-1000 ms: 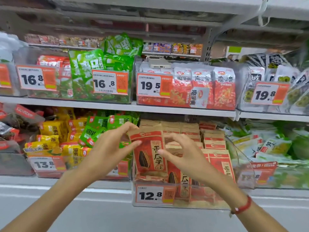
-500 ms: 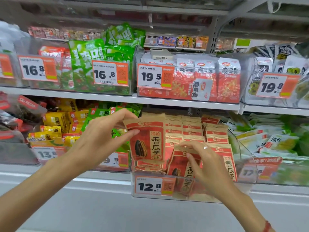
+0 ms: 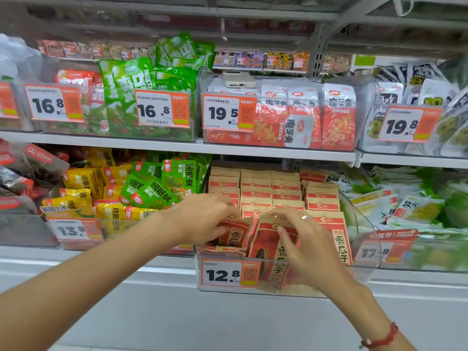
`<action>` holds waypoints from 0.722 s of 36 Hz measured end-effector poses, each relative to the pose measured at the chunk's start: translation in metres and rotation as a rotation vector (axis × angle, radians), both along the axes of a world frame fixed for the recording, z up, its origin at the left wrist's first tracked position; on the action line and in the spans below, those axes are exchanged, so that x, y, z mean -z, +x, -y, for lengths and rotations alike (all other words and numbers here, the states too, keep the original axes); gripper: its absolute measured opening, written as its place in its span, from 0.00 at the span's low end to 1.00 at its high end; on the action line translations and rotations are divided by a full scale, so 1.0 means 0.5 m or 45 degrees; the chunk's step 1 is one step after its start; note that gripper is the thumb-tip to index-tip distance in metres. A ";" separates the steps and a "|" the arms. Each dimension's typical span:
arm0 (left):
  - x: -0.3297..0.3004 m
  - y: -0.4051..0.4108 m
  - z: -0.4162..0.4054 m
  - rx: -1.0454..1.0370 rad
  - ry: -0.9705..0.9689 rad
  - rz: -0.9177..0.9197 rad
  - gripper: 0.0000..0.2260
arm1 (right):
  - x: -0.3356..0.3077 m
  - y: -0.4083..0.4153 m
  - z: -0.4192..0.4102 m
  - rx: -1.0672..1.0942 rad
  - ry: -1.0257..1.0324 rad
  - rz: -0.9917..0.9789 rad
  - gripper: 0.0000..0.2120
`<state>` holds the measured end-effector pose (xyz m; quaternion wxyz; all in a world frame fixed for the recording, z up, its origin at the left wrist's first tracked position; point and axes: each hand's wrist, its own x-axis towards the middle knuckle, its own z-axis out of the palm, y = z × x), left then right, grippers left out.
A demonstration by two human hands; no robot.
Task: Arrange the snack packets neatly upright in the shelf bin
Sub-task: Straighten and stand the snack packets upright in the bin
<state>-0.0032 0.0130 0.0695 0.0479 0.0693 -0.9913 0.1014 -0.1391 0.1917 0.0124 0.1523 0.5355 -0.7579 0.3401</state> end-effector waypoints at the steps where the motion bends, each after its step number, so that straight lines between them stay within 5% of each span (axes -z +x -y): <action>1: 0.000 -0.005 -0.001 0.004 0.049 0.029 0.15 | -0.001 0.001 0.001 0.002 0.001 -0.005 0.16; 7: -0.043 0.000 0.020 0.047 0.378 0.044 0.05 | 0.002 -0.002 0.003 -0.027 0.008 0.000 0.16; 12: -0.011 -0.028 0.020 -0.039 0.228 0.332 0.02 | 0.004 -0.003 0.008 -0.039 -0.002 0.014 0.17; 16: -0.012 -0.039 0.000 -0.059 -0.020 0.252 0.15 | 0.006 -0.006 0.010 -0.049 0.009 0.011 0.17; 20: -0.041 -0.035 0.003 -0.066 0.449 -0.160 0.18 | 0.008 -0.010 0.012 -0.048 -0.007 0.009 0.18; 22: -0.033 -0.051 0.031 -0.141 0.370 -0.321 0.17 | 0.009 -0.006 0.013 -0.053 -0.020 0.014 0.18; 24: -0.017 -0.075 0.058 -0.228 0.182 -0.237 0.15 | 0.010 -0.004 0.017 -0.066 -0.032 0.013 0.17; 26: 0.000 -0.104 0.080 -0.311 0.096 -0.018 0.23 | 0.011 -0.003 0.019 -0.077 -0.037 0.002 0.17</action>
